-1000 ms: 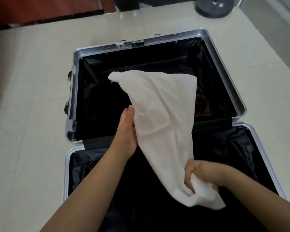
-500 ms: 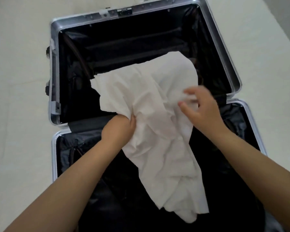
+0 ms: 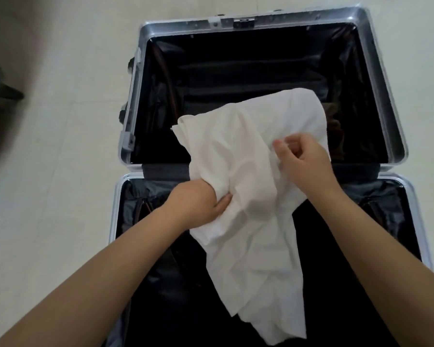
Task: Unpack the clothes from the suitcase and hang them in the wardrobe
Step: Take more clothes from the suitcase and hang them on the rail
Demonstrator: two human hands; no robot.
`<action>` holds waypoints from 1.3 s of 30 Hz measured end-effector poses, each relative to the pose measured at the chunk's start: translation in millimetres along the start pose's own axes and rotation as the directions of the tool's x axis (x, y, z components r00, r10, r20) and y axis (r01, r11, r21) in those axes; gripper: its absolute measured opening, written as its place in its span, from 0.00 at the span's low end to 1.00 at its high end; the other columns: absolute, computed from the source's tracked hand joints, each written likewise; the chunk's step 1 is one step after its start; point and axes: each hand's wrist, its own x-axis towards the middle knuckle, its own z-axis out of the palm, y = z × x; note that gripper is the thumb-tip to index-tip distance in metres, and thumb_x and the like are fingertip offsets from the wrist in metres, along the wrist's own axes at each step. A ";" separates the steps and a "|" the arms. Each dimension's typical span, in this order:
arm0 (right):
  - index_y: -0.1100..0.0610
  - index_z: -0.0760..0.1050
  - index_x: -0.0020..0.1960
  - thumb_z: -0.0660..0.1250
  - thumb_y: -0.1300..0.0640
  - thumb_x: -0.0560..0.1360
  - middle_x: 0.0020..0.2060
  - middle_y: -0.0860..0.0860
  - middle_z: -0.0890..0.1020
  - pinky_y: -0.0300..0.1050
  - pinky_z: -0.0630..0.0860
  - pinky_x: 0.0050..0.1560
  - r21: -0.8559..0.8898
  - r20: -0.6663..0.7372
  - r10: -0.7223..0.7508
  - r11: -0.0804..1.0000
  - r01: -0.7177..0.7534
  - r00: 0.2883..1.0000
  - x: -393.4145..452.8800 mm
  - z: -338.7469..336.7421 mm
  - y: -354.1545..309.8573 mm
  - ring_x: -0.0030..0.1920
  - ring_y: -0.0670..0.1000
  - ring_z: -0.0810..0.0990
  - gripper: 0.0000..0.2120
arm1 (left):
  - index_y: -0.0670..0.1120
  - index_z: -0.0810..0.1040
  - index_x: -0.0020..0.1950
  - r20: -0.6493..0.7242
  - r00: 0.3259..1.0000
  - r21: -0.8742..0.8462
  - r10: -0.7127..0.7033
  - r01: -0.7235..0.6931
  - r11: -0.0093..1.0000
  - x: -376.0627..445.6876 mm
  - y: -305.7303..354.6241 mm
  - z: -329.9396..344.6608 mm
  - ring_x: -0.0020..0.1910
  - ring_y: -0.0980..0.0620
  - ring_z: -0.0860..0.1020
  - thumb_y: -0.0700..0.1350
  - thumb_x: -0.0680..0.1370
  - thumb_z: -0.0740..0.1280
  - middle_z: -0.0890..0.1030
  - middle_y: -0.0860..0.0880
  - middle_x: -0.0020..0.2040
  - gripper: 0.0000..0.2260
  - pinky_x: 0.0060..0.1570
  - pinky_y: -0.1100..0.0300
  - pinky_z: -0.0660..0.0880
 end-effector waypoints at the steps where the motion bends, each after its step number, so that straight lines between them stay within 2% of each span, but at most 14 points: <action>1: 0.54 0.70 0.51 0.64 0.49 0.75 0.35 0.44 0.72 0.39 0.71 0.42 -0.014 0.041 0.031 0.999 -0.031 0.999 0.4 2.0 -1.8 0.36 0.43 0.73 0.10 | 0.45 0.62 0.30 0.017 1.000 -0.013 0.022 -0.022 1.000 -5.0 -2.7 4.9 0.27 0.53 0.65 0.56 0.80 0.53 0.64 0.50 0.26 0.22 0.36 0.59 0.63; 6: 0.61 0.71 0.46 0.61 0.62 0.76 0.32 0.48 0.71 0.38 0.66 0.32 -0.247 0.278 0.032 0.968 0.039 0.960 -5.7 34.3 -16.1 0.38 0.48 0.75 0.02 | 0.49 0.59 0.30 0.194 0.976 0.063 0.098 -0.112 0.992 -20.3 -5.5 9.7 0.38 0.49 0.70 0.55 0.80 0.54 0.64 0.50 0.28 0.20 0.41 0.59 0.64; 10: 0.69 0.76 0.49 0.56 0.69 0.74 0.30 0.50 0.73 0.30 0.65 0.26 -0.233 0.498 0.034 0.968 0.096 0.867 -18.8 48.2 -14.6 0.29 0.41 0.72 0.11 | 0.46 0.73 0.45 0.278 0.951 0.099 0.137 -0.170 0.980 -36.4 -4.1 12.6 0.52 0.44 0.76 0.54 0.81 0.53 0.72 0.47 0.35 0.15 0.48 0.58 0.69; 13: 0.67 0.75 0.53 0.58 0.66 0.76 0.40 0.55 0.79 0.33 0.66 0.38 -0.220 0.204 -0.057 0.970 0.102 0.977 -24.2 47.8 -9.5 0.40 0.51 0.74 0.10 | 0.42 0.74 0.53 0.434 0.870 0.191 0.236 -0.345 0.919 -43.7 -4.9 32.3 0.51 0.42 0.77 0.52 0.81 0.53 0.79 0.42 0.48 0.16 0.47 0.56 0.69; 15: 0.65 0.73 0.55 0.62 0.60 0.75 0.50 0.60 0.78 0.39 0.65 0.48 -0.294 -0.070 -0.234 0.934 0.204 0.970 -21.0 41.9 -9.5 0.51 0.58 0.74 0.12 | 0.40 0.73 0.58 0.614 0.767 0.232 0.184 -0.399 0.887 -50.2 -9.3 49.9 0.54 0.41 0.76 0.49 0.81 0.56 0.77 0.41 0.56 0.16 0.52 0.53 0.71; 18: 0.59 0.63 0.69 0.69 0.49 0.71 0.67 0.58 0.64 0.49 0.63 0.63 -0.509 -0.027 -0.230 0.840 0.184 0.973 -7.2 40.6 -5.7 0.66 0.59 0.63 0.31 | 0.40 0.74 0.60 0.734 0.679 0.298 -0.020 -0.295 0.908 -62.0 -23.9 71.4 0.59 0.42 0.74 0.50 0.81 0.56 0.76 0.43 0.59 0.17 0.58 0.52 0.70; 21: 0.54 0.60 0.71 0.68 0.46 0.71 0.68 0.55 0.64 0.52 0.62 0.65 -0.660 0.209 -0.115 0.716 0.227 0.971 -7.8 52.3 8.3 0.67 0.57 0.63 0.33 | 0.39 0.75 0.55 0.600 0.798 0.200 -0.050 -0.089 0.976 -60.4 -44.8 73.2 0.53 0.44 0.76 0.55 0.79 0.57 0.78 0.44 0.52 0.20 0.48 0.56 0.69; 23: 0.55 0.65 0.67 0.66 0.47 0.72 0.65 0.54 0.68 0.51 0.63 0.62 -0.705 0.261 -0.147 0.646 0.292 0.954 -12.3 58.7 17.8 0.66 0.57 0.64 0.27 | 0.42 0.75 0.41 0.345 0.937 -0.045 -0.057 0.077 0.996 -51.9 -58.0 64.6 0.39 0.49 0.73 0.57 0.78 0.58 0.73 0.49 0.36 0.19 0.35 0.59 0.65; 25: 0.56 0.68 0.66 0.66 0.51 0.72 0.66 0.53 0.67 0.51 0.62 0.62 -0.642 0.234 -0.184 0.708 0.294 0.955 -15.5 63.2 21.0 0.67 0.57 0.62 0.23 | 0.45 0.71 0.35 0.011 0.982 -0.333 -0.188 0.181 0.925 -44.1 -68.9 56.9 0.36 0.52 0.72 0.55 0.77 0.60 0.69 0.54 0.32 0.17 0.31 0.61 0.62; 27: 0.55 0.66 0.69 0.68 0.54 0.71 0.68 0.52 0.66 0.50 0.60 0.64 -0.542 0.241 -0.225 0.776 0.323 0.944 -16.5 66.1 19.2 0.68 0.55 0.61 0.27 | 0.43 0.73 0.42 -0.309 0.875 -0.519 -0.371 0.172 0.837 -36.9 -72.2 45.8 0.42 0.52 0.71 0.51 0.76 0.64 0.72 0.54 0.39 0.11 0.36 0.62 0.61; 30: 0.51 0.54 0.74 0.70 0.54 0.71 0.68 0.50 0.67 0.50 0.60 0.66 -0.396 0.323 -0.256 0.838 0.376 0.911 -15.6 73.2 4.8 0.68 0.53 0.64 0.37 | 0.38 0.74 0.54 -0.599 0.687 -0.441 -0.411 0.145 0.886 -26.6 -75.8 24.2 0.53 0.44 0.70 0.42 0.74 0.68 0.74 0.43 0.52 0.12 0.50 0.62 0.63; 34: 0.53 0.68 0.69 0.63 0.66 0.72 0.56 0.57 0.75 0.55 0.76 0.45 -0.381 0.364 -0.439 0.735 0.561 0.822 -5.3 88.8 -2.9 0.47 0.61 0.77 0.25 | 0.49 0.60 0.73 -0.446 0.779 -0.322 -0.441 0.320 0.891 -8.2 -85.5 8.4 0.70 0.41 0.59 0.42 0.74 0.67 0.59 0.44 0.72 0.29 0.63 0.48 0.64; 36: 0.62 0.79 0.52 0.59 0.67 0.69 0.45 0.60 0.78 0.56 0.76 0.36 -0.321 0.383 -0.496 0.720 0.615 0.780 -5.2 91.3 0.2 0.39 0.64 0.78 0.16 | 0.54 0.55 0.74 -0.333 0.805 -0.361 -0.490 0.371 0.855 -5.1 -89.3 8.8 0.67 0.42 0.61 0.40 0.74 0.65 0.60 0.44 0.70 0.32 0.60 0.50 0.67; 39: 0.65 0.78 0.38 0.58 0.65 0.66 0.36 0.58 0.78 0.57 0.76 0.29 -0.259 0.396 -0.538 0.712 0.653 0.744 -14.6 80.3 14.0 0.32 0.61 0.77 0.10 | 0.53 0.62 0.72 -0.360 0.783 -0.368 -0.507 0.381 0.848 -8.1 -97.1 13.0 0.53 0.43 0.70 0.36 0.72 0.63 0.68 0.44 0.53 0.30 0.49 0.52 0.69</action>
